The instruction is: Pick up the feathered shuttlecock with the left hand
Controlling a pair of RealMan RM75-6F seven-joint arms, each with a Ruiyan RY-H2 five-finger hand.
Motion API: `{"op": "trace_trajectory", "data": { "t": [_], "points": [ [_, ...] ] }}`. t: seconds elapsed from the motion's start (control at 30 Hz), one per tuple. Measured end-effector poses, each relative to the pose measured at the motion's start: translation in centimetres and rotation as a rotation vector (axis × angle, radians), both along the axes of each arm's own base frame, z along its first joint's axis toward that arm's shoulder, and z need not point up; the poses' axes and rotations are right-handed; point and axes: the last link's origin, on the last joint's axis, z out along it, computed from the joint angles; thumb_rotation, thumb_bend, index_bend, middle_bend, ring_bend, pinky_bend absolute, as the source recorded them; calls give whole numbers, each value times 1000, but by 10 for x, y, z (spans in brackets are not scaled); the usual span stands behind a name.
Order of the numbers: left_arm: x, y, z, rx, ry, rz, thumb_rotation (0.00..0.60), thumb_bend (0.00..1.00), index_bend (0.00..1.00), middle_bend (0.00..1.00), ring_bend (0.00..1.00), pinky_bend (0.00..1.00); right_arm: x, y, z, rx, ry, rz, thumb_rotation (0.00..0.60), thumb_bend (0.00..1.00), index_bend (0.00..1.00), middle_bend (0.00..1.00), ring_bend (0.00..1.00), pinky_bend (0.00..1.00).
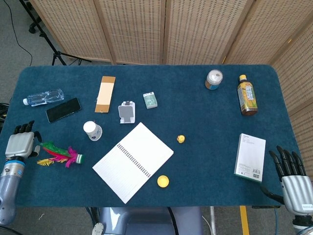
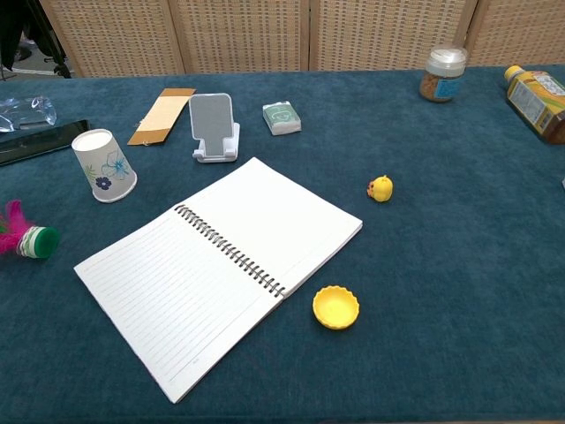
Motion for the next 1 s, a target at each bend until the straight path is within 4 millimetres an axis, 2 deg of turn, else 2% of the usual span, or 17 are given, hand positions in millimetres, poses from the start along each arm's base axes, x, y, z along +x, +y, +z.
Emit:
{"op": "trace_trajectory", "data": {
  "t": [0.73, 1.0],
  "points": [
    [-1, 4, -20, -21, 16, -18, 600, 445, 491, 0, 0, 0, 0, -1, -1, 0, 3, -2, 600, 0, 0, 0, 0, 0],
    [4, 4, -19, 5, -1, -49, 600, 508, 607, 0, 0, 0, 0, 0, -1, 0, 1, 2, 600, 0, 0, 0, 0, 0]
  ]
}}
